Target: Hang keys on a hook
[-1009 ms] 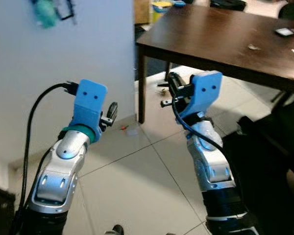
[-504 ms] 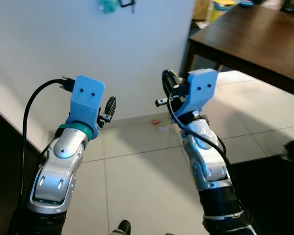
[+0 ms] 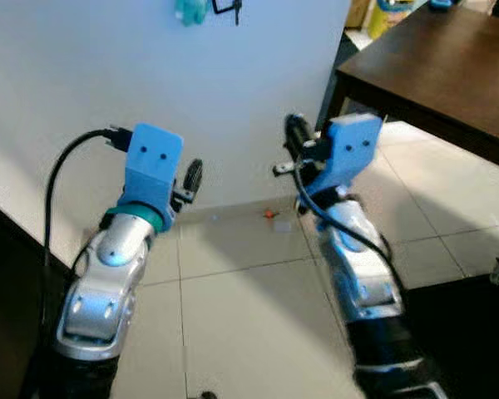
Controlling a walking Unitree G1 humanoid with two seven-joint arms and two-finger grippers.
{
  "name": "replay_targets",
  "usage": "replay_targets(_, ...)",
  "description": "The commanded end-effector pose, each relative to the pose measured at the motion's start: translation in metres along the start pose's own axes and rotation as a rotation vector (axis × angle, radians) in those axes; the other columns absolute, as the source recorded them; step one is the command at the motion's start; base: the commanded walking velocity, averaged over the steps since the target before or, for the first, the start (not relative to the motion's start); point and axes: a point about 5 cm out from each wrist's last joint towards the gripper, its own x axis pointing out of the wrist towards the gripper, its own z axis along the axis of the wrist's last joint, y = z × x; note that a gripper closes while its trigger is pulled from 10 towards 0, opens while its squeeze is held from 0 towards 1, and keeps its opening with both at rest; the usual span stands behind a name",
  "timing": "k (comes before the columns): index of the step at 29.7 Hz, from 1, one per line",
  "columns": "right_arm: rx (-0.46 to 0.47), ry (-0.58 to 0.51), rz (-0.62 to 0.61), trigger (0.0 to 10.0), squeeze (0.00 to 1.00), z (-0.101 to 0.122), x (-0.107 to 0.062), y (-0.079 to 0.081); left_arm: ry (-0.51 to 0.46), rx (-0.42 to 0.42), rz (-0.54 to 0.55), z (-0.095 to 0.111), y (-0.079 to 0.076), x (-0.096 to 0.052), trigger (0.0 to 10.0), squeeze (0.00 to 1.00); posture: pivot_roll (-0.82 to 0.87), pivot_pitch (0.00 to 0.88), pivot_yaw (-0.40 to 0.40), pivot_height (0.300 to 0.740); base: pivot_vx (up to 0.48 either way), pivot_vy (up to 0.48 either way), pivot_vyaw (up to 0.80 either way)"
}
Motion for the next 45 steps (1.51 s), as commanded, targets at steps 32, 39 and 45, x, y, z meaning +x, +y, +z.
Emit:
replay_targets(32, -0.049, -0.066, 0.089, 10.0, 0.00, 0.017, 0.006, 0.014, 0.003, 0.004, 0.027, -0.001, 0.005, 0.002, 10.0, 0.00, -0.02, 0.098, 0.095, 0.740, 0.404, 0.257, 0.00)
replay_targets(39, -0.065, -0.102, 0.046, 10.0, 0.00, 0.027, 0.013, 0.000, -0.042, -0.037, 0.005, 0.006, 0.002, 0.001, 10.0, 0.00, -0.02, 0.098, 0.094, 0.740, 0.056, 0.036, 0.00)
replay_targets(45, -0.066, -0.099, 0.045, 10.0, 0.00, 0.026, 0.013, -0.001, -0.058, -0.036, -0.002, 0.008, 0.001, 0.000, 10.0, 0.00, -0.02, 0.098, 0.093, 0.740, 0.000, 0.000, 0.00)
